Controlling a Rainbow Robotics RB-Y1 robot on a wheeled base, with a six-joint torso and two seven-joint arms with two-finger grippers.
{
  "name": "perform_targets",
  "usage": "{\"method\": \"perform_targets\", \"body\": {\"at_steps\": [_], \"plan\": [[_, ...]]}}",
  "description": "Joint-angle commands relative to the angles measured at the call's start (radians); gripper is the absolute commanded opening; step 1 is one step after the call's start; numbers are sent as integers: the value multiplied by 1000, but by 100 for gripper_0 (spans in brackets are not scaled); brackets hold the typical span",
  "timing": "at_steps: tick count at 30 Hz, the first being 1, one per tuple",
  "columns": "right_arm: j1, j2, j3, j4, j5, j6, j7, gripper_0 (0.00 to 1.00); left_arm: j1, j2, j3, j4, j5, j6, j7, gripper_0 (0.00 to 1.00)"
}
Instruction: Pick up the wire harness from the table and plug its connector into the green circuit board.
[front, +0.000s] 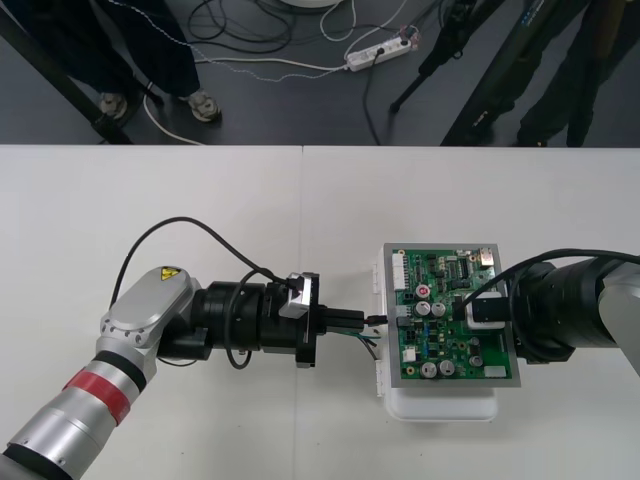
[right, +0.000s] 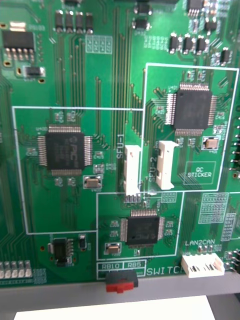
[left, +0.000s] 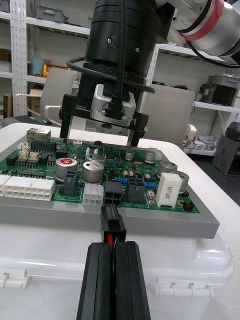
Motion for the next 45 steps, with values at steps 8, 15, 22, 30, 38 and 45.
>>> {"method": "perform_targets", "body": {"at_steps": [8, 15, 22, 30, 38, 45], "plan": [[12, 14, 23, -41, -12, -5, -3, 100, -41, -33, 12, -7, -11, 29, -43, 0], [15, 14, 23, -41, 8, -5, -12, 100, -52, -33, 1, -7, -11, 25, -29, 0], [23, 23, 24, -41, 5, -5, -35, 100, -58, -33, -8, -7, -11, 18, -17, 0], [26, 25, 24, -41, -1, -5, -55, 100, -64, -33, -26, -7, -11, 14, -11, 0], [26, 26, 24, -41, -7, -5, -71, 100, -66, -33, -40, -7, -12, 14, -5, 0], [26, 26, 24, -42, -9, -5, -71, 100, -69, -33, -51, -7, -14, 14, 0, 0]]}}
